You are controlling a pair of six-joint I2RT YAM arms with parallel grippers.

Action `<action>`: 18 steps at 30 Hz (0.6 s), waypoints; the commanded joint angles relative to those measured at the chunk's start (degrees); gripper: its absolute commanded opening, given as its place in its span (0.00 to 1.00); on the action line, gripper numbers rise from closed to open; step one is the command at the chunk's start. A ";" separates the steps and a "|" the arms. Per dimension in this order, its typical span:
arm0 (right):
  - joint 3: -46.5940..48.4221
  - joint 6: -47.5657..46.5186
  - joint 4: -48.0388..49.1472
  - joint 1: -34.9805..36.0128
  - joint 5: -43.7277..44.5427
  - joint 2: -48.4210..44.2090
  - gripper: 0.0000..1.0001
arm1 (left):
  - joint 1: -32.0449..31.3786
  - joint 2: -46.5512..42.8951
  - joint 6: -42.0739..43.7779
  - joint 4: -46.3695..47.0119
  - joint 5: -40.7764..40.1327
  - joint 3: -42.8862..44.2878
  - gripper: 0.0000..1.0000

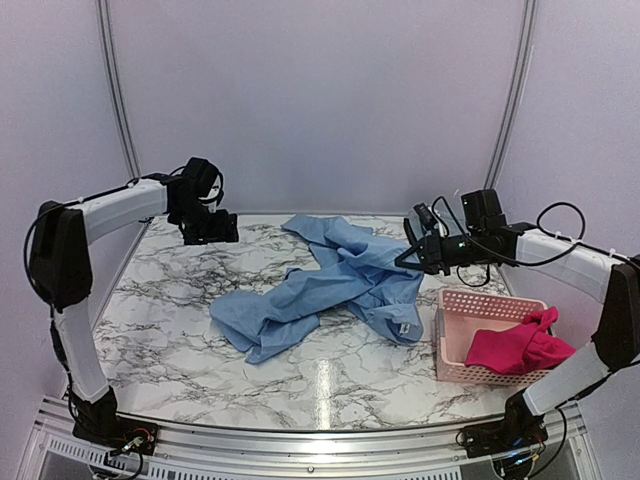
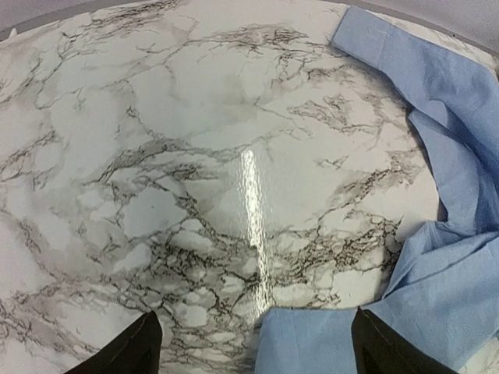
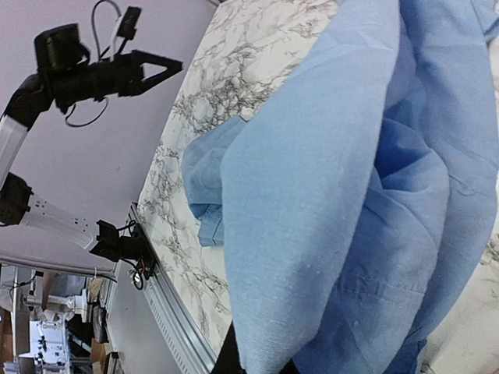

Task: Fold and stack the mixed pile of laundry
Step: Pick up the crumpled shirt from the center of the board, then flatten out the crumpled shirt at the center of the board.

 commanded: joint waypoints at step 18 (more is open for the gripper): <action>-7.97 2.21 -0.91 -7.25 5.16 1.54 0.00 | -15.85 -1.25 -1.72 -0.05 -6.26 -23.53 0.93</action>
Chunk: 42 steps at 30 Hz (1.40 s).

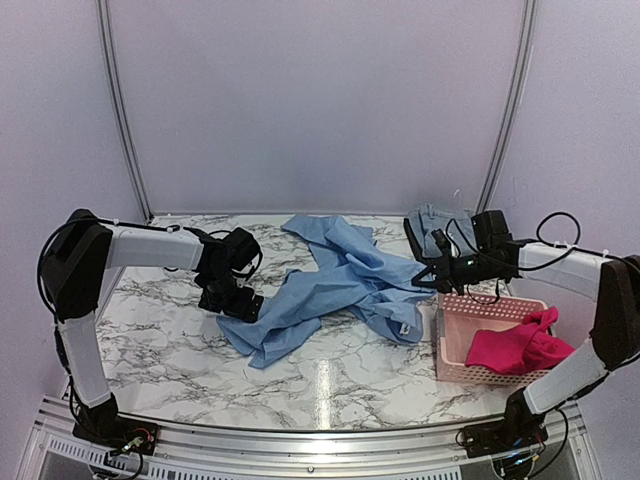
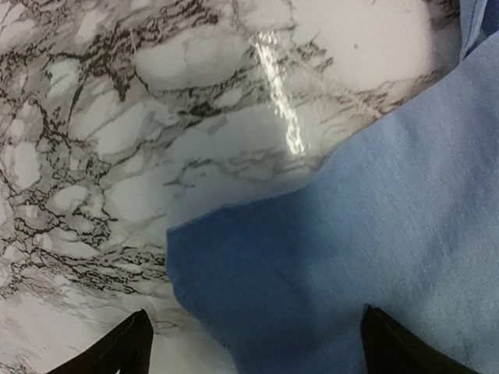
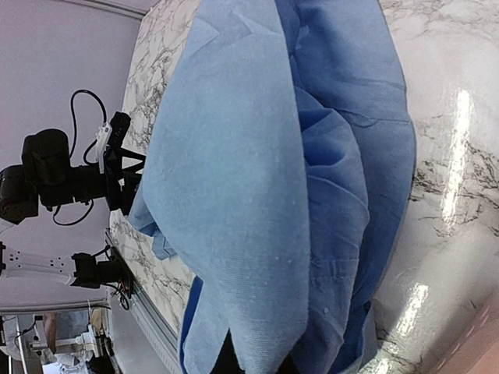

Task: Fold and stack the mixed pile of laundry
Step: Flatten out the crumpled shirt at the center of the board.

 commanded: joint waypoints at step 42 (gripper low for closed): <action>9.78 -3.52 -2.19 -1.60 2.43 8.36 0.00 | 3.84 3.56 -1.80 3.38 -2.71 1.36 0.84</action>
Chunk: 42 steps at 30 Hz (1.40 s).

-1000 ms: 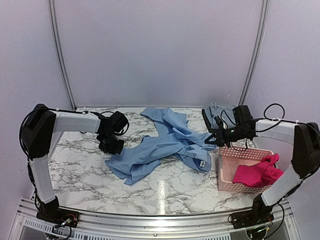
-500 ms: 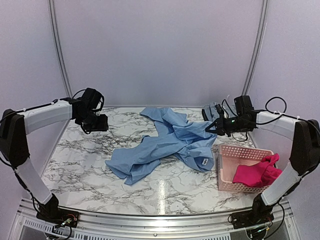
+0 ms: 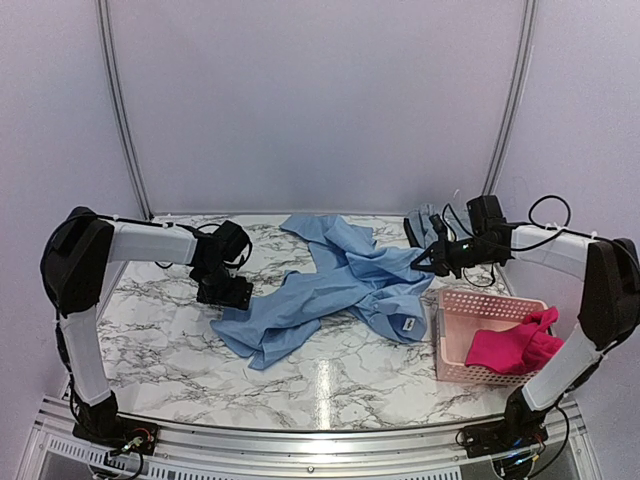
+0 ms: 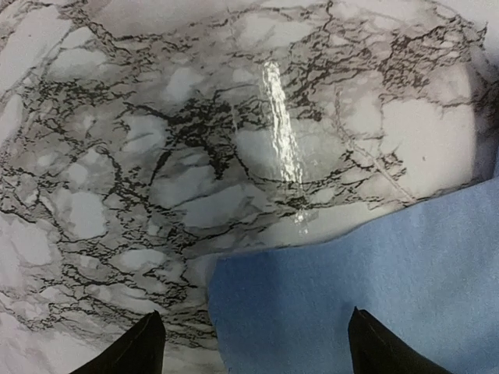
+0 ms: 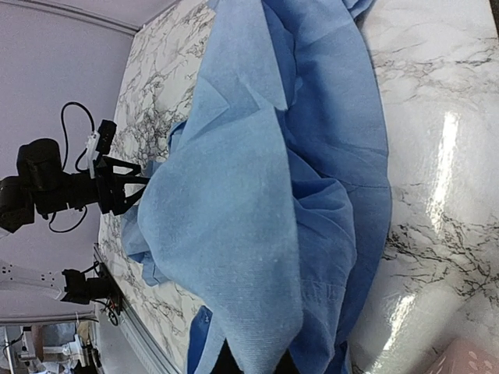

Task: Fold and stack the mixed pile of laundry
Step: Flatten out the crumpled shirt at the center of the board.

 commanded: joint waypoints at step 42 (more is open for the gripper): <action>43.02 2.96 8.68 1.47 -6.78 -3.57 0.00 | 14.48 -41.13 2.28 11.10 -0.65 22.15 0.00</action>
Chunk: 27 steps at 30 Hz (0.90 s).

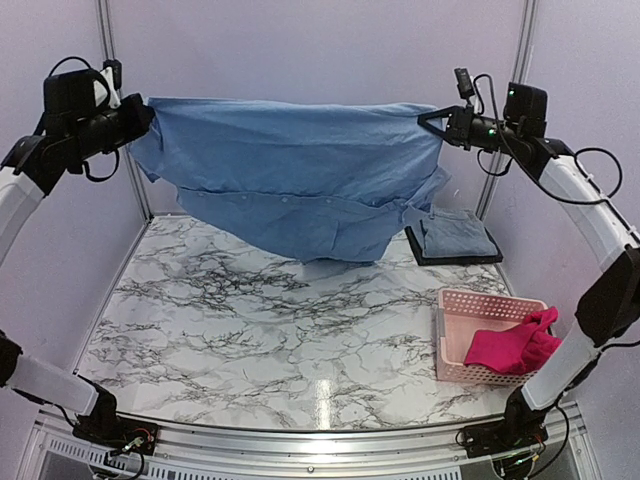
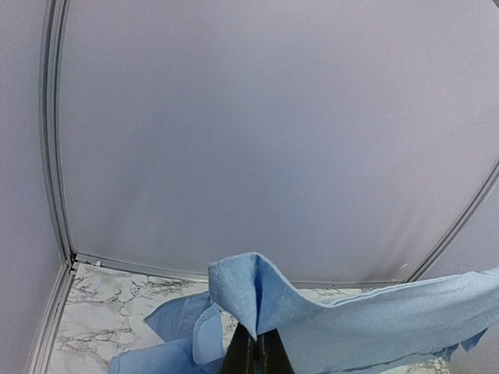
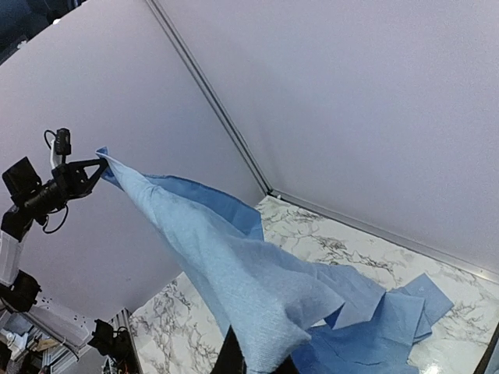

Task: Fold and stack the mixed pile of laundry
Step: Flatten out the crumpled shirt at the center of the board.

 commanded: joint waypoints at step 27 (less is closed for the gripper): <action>27.98 15.29 7.26 -0.74 10.56 25.55 0.00 | 5.63 15.01 -0.33 2.67 -3.92 12.77 0.00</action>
